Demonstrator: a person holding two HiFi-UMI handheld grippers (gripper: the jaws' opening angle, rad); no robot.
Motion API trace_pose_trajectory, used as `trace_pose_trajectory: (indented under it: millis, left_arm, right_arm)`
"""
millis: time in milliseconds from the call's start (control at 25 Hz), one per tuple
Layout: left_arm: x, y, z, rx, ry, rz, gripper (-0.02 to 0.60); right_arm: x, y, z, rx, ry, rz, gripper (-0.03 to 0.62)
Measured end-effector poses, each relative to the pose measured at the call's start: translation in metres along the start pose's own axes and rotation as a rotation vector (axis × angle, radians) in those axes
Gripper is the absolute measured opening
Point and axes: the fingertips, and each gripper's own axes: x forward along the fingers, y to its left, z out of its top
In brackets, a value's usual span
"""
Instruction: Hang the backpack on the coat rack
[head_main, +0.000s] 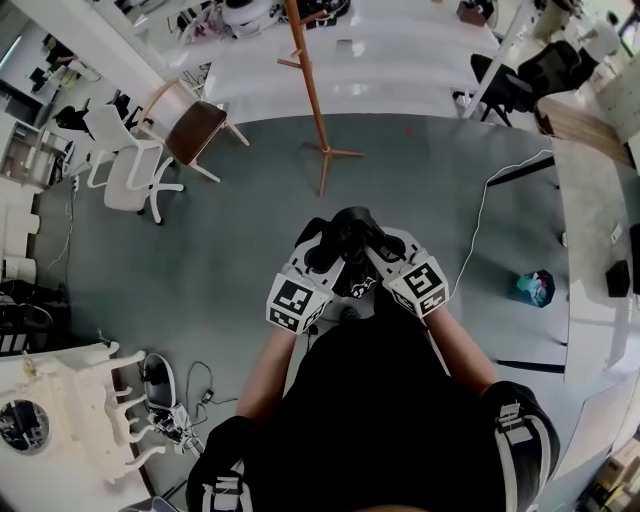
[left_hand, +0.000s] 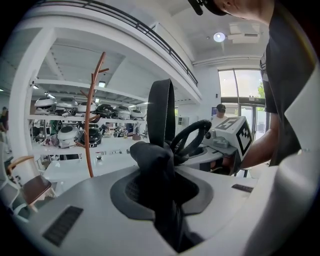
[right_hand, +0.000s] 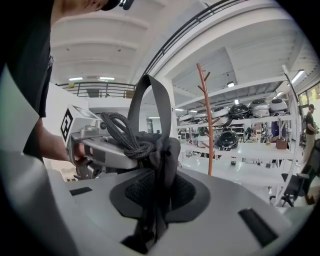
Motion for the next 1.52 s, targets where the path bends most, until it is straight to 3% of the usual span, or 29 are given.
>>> trace_pose_trajectory:
  millis: [640, 1520]
  left_arm:
    - [0.092, 0.031, 0.042, 0.006, -0.007, 0.048, 0.089]
    - [0.151, 0.082, 0.059, -0.048, 0.008, 0.157, 0.089]
  right_arm:
    - [0.009, -0.105, 0.024, -0.033, -0.009, 0.032, 0.078]
    - [0.051, -0.176, 0.032, -0.046, 0.024, 0.157, 0.078]
